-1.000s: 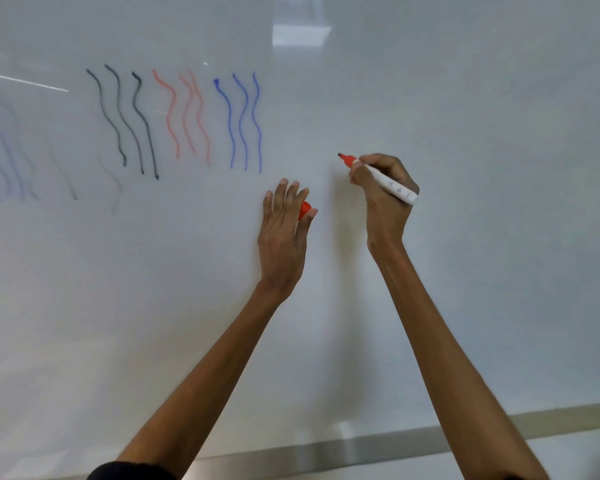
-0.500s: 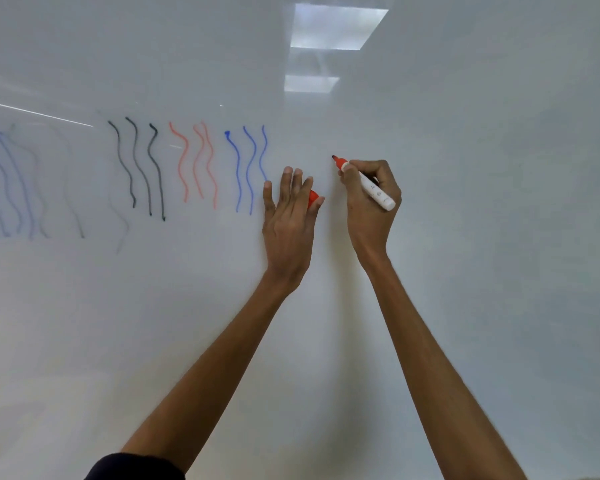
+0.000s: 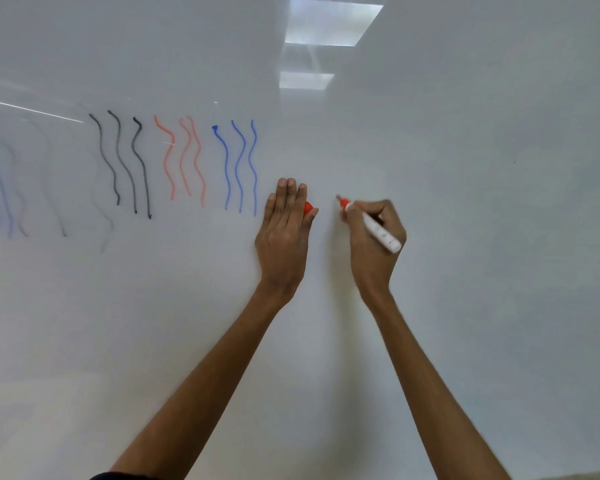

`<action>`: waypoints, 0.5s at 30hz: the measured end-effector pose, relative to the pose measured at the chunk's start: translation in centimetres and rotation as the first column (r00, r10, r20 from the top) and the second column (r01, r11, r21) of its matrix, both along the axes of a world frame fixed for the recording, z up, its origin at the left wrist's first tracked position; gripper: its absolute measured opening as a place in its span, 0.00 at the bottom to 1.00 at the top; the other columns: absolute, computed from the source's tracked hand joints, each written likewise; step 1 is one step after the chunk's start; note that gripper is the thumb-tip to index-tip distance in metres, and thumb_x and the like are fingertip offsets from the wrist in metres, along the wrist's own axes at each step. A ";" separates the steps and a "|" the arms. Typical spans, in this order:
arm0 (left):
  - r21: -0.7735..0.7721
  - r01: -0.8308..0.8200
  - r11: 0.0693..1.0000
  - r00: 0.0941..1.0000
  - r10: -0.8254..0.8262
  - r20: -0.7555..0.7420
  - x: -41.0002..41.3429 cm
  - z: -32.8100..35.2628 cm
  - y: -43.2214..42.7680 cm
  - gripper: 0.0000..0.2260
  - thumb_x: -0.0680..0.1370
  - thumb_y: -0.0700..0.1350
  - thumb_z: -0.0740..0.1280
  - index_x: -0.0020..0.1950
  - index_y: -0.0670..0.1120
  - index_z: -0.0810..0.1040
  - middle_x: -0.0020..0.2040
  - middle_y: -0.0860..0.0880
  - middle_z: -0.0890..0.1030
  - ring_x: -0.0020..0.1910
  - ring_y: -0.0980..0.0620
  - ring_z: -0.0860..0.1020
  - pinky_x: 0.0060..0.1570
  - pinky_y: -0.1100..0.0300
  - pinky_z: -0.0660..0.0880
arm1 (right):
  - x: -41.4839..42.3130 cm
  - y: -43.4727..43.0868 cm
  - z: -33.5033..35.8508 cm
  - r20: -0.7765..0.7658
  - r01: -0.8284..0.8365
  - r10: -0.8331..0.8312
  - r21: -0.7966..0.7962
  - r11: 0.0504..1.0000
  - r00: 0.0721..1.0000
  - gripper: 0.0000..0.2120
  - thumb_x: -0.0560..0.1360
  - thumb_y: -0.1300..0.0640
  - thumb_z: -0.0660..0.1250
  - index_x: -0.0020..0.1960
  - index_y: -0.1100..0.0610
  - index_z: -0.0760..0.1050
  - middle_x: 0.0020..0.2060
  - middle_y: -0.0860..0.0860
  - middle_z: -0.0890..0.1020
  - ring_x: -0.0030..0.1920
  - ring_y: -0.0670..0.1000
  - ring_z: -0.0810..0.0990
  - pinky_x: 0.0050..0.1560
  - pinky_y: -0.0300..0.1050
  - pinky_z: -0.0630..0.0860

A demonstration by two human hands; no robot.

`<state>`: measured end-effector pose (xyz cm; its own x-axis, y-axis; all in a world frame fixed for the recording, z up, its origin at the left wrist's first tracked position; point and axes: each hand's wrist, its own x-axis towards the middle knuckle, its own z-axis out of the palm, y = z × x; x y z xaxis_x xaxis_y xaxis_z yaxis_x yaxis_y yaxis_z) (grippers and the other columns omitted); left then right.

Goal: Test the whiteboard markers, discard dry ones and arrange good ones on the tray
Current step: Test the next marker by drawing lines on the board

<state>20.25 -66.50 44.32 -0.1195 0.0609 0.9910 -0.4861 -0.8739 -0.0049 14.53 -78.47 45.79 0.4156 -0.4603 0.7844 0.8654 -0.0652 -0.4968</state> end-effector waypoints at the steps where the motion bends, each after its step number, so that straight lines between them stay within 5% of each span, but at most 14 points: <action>1: 0.000 -0.001 1.000 1.000 0.001 -0.001 0.0 -0.1 0.0 0.18 0.81 0.45 0.64 0.68 0.37 0.74 0.68 0.40 0.75 0.69 0.45 0.72 0.68 0.49 0.70 | 0.0 -0.2 1.2 0.032 0.010 -0.010 0.024 1.000 0.999 0.05 0.76 0.62 0.71 0.42 0.61 0.77 0.41 0.59 0.83 0.44 0.61 0.83 0.47 0.59 0.80; 7: 0.014 -0.015 1.000 1.000 0.015 -0.021 -0.1 -0.4 0.1 0.19 0.80 0.44 0.66 0.69 0.37 0.73 0.68 0.40 0.74 0.70 0.45 0.71 0.68 0.48 0.71 | 1.1 -0.4 5.8 0.099 0.099 -0.096 -0.034 0.994 0.990 0.04 0.77 0.60 0.69 0.46 0.60 0.79 0.42 0.55 0.82 0.45 0.57 0.82 0.47 0.58 0.79; 15: 0.016 0.031 0.999 0.999 -0.031 -0.036 -0.1 -0.8 0.1 0.18 0.81 0.44 0.66 0.69 0.38 0.73 0.69 0.41 0.74 0.70 0.45 0.71 0.69 0.48 0.70 | 1.0 -0.4 0.4 0.025 0.113 -0.113 0.004 0.994 0.993 0.05 0.76 0.61 0.70 0.43 0.61 0.75 0.41 0.57 0.81 0.44 0.58 0.82 0.46 0.61 0.79</action>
<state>20.12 -66.42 43.51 -0.0825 0.0481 0.9954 -0.5131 -0.8583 -0.0011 15.53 -78.84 46.19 0.3412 -0.5049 0.7929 0.8647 -0.1621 -0.4753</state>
